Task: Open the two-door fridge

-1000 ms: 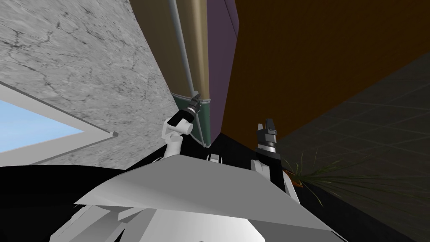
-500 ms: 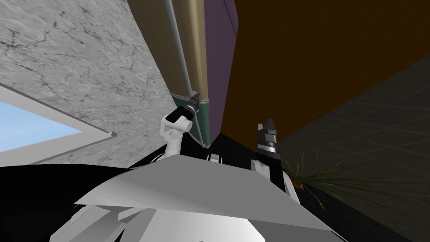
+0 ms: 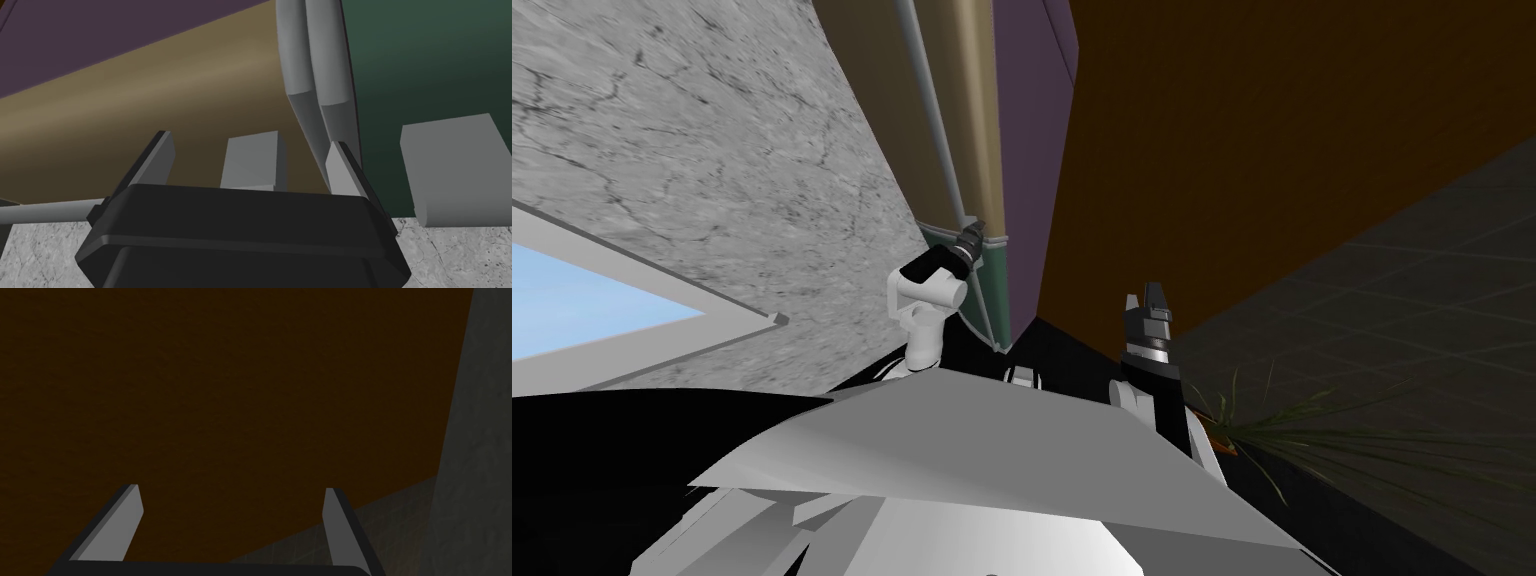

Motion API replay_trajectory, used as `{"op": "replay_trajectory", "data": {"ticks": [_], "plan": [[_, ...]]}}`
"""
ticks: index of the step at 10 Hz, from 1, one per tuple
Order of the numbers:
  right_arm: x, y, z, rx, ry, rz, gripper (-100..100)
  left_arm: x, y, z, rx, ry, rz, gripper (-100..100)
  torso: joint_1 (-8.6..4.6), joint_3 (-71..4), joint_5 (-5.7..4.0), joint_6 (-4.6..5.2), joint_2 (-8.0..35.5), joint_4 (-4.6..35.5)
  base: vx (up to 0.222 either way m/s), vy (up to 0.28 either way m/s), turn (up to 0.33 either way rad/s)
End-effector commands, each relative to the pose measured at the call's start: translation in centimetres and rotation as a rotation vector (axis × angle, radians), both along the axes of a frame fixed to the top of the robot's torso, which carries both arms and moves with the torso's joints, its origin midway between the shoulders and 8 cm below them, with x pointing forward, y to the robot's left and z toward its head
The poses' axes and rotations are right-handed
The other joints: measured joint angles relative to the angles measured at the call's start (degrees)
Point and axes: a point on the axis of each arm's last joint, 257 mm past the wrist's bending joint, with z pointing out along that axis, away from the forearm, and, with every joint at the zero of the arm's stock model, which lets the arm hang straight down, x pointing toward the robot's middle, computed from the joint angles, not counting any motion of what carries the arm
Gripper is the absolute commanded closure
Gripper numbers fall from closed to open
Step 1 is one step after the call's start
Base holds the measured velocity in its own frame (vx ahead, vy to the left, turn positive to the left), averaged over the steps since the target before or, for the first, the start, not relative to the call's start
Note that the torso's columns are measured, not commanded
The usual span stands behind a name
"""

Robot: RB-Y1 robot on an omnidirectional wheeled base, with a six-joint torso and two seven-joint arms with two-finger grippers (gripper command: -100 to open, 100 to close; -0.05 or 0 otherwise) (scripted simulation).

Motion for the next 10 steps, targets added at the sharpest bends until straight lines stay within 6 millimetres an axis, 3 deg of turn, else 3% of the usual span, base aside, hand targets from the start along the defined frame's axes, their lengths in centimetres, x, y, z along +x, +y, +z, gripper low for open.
{"op": "replay_trajectory", "data": {"ticks": [1, 10], "plan": [[0.0, 0.0, 0.0, 0.000, 0.000, 0.000, 0, 0.0, 1.2, 0.3, 0.033, 0.029, 0.042, -100, 0.01, 0.0, 0.00, 0.00, 0.0, 0.0, 0.018, -0.020, 0.011], [0.0, 0.0, 0.0, 0.000, 0.000, 0.000, 0, -0.6, 5.2, 0.8, 0.115, 0.124, 0.171, -100, -0.01, 0.0, 0.00, 0.00, 0.0, 0.0, 0.017, -0.015, 0.008]]}}
